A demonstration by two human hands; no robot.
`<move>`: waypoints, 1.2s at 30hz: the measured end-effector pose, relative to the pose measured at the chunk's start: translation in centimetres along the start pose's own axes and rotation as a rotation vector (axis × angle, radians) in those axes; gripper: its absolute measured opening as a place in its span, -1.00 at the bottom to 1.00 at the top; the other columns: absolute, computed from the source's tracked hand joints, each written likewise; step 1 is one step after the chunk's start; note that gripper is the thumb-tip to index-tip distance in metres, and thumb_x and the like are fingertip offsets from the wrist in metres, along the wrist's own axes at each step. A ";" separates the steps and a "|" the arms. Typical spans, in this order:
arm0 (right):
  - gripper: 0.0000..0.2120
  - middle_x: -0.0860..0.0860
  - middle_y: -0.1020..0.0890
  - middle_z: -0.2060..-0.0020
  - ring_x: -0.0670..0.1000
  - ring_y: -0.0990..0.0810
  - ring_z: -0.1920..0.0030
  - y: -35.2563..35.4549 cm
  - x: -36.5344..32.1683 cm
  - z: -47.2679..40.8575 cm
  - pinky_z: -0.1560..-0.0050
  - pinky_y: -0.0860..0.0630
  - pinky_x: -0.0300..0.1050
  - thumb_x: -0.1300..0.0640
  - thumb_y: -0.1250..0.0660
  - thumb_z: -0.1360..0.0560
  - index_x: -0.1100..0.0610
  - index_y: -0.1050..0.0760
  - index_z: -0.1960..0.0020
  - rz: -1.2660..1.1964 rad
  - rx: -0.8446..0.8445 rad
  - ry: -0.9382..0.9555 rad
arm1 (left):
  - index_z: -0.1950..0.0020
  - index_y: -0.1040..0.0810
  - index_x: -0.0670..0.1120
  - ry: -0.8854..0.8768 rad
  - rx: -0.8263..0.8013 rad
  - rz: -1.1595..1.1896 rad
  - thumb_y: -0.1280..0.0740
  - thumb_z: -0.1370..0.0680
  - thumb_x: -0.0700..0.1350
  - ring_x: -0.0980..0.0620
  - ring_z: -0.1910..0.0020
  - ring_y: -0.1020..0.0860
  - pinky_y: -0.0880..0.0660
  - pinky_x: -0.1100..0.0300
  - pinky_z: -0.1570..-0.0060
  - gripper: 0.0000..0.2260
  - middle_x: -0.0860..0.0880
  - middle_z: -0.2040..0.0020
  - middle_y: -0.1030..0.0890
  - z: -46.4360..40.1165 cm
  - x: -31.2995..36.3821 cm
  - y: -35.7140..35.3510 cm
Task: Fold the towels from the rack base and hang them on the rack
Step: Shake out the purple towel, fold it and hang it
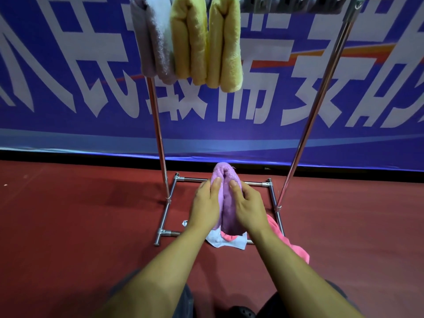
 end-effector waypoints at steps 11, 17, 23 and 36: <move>-0.77 -0.20 -0.70 0.22 -0.34 -0.59 0.20 8.0 -7.3 -0.2 0.19 -0.43 -0.44 0.03 -0.24 -0.68 -0.08 -0.61 0.09 -0.072 0.206 0.095 | -0.07 -0.59 -0.11 -0.170 0.078 0.040 -0.15 -0.72 -0.03 -0.13 -0.01 -0.58 -0.32 0.22 0.10 -0.74 -0.07 0.03 -0.64 1.5 10.7 1.9; -0.78 -0.14 -0.69 0.19 -0.35 -0.58 0.22 13.0 -16.6 -2.2 0.23 -0.41 -0.47 0.01 -0.22 -0.69 0.02 -0.63 -0.02 -0.086 0.260 0.191 | -0.08 -0.58 -0.09 -0.273 0.123 0.092 -0.12 -0.72 0.04 -0.07 0.05 -0.55 -0.31 0.20 0.15 -0.70 -0.01 0.09 -0.62 1.3 20.8 2.6; -0.73 -0.14 -0.67 0.19 -0.26 -0.57 0.22 17.2 -25.4 -5.8 0.25 -0.40 -0.37 -0.06 -0.18 -0.70 0.01 -0.62 -0.10 -0.010 0.299 0.315 | -0.25 -0.58 -0.06 -0.400 0.217 0.166 -0.09 -0.73 0.07 -0.04 -0.08 -0.57 -0.35 0.21 0.05 -0.66 -0.01 -0.06 -0.64 -0.7 31.1 3.8; -0.65 0.01 -0.70 -0.01 0.04 -0.66 -0.01 17.9 -31.7 -14.3 0.02 -0.63 0.11 -0.12 -0.08 -0.72 0.00 -0.56 -0.29 0.089 0.336 0.414 | -0.13 -0.53 -0.13 -0.432 0.497 0.061 -0.03 -0.74 0.05 -0.03 0.08 -0.52 -0.28 0.21 0.12 -0.64 -0.02 0.12 -0.53 -7.0 38.9 5.3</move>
Point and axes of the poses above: each hand's wrist, its own z-axis away from the middle knuckle, its own y-axis out of the back of the hand, x = y × z, the point moved 9 cm from there along -z, towards the middle knuckle
